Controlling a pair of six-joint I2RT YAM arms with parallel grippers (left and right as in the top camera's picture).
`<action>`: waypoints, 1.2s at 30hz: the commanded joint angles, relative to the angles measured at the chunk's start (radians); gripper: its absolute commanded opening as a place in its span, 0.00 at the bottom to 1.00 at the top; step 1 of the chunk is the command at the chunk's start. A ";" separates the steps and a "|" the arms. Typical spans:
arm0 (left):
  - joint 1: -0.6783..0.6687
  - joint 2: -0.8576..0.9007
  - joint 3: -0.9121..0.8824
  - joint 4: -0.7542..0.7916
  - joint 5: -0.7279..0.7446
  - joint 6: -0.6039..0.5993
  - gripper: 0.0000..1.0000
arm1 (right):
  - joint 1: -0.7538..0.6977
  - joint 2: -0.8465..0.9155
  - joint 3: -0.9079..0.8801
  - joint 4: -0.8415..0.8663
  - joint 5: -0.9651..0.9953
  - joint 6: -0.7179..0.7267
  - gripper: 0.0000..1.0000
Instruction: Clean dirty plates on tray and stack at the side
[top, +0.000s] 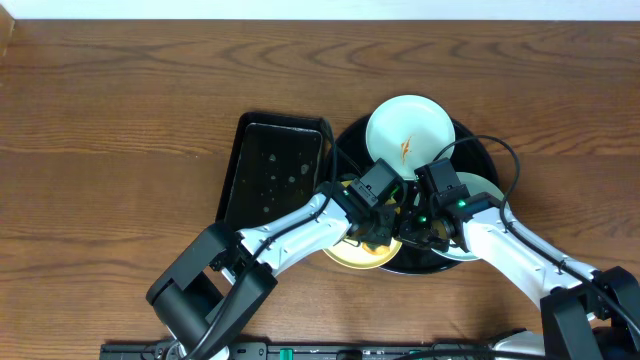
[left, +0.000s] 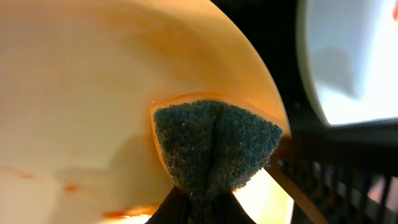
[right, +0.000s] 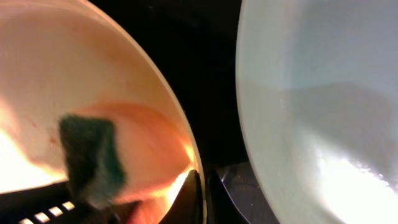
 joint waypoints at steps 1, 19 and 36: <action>0.041 0.014 0.018 -0.013 -0.185 0.014 0.10 | 0.008 0.003 -0.005 -0.007 0.012 0.015 0.01; 0.242 -0.231 0.027 -0.041 -0.090 0.071 0.11 | 0.008 -0.005 0.013 0.077 0.081 -0.117 0.01; 0.613 -0.230 0.017 -0.099 -0.164 0.083 0.11 | 0.008 -0.222 0.023 0.116 0.428 -0.405 0.01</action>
